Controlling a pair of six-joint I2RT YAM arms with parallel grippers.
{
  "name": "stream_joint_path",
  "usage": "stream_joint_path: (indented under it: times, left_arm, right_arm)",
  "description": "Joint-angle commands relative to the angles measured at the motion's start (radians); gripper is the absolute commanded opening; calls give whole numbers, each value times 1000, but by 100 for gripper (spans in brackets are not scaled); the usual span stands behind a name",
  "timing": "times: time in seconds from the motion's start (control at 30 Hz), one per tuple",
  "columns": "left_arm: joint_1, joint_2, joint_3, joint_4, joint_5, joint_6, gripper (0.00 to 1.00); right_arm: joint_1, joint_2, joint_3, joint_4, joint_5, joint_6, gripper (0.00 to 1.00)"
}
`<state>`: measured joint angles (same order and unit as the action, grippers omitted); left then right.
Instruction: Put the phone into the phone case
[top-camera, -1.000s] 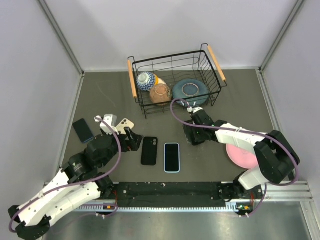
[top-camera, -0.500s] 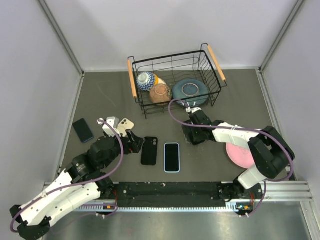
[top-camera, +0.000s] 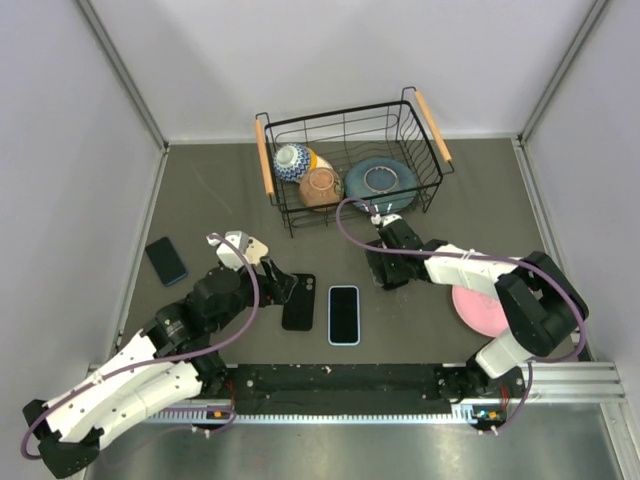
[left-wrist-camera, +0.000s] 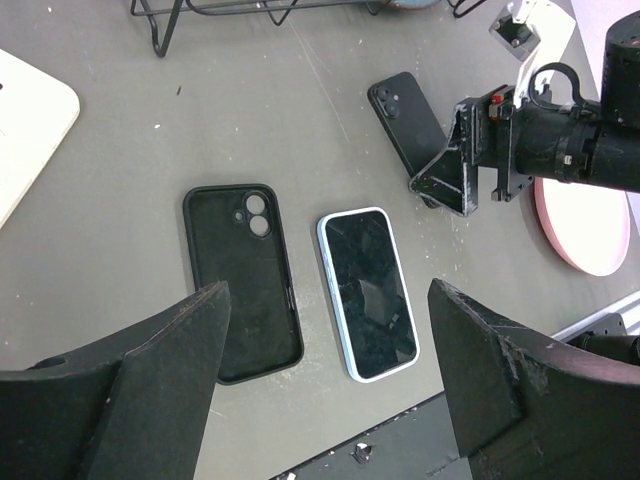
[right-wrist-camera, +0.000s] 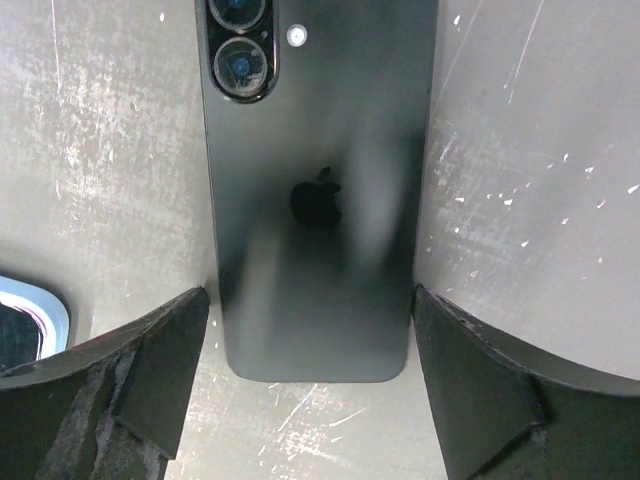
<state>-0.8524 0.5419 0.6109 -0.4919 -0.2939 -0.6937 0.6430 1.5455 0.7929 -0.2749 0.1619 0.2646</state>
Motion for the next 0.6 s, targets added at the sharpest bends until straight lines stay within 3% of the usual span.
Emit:
stream_joint_path:
  times: [0.0,0.1,0.37,0.57]
  left_arm:
    - [0,38,1,44,24,-33,83]
    - [1,73,6,53,51,-56,81]
    - [0,193,-5,185,206,-87,74]
    - [0,354,26,318,240,-87,73]
  right_arm:
    - [-8,21,-20,8,-76,31,76]
    - [-8,-16,-41,9,-79,68,65]
    - [-8,-157,-138,54,-134,195,54]
    - [-6,-350,-262,144,-200,301,53]
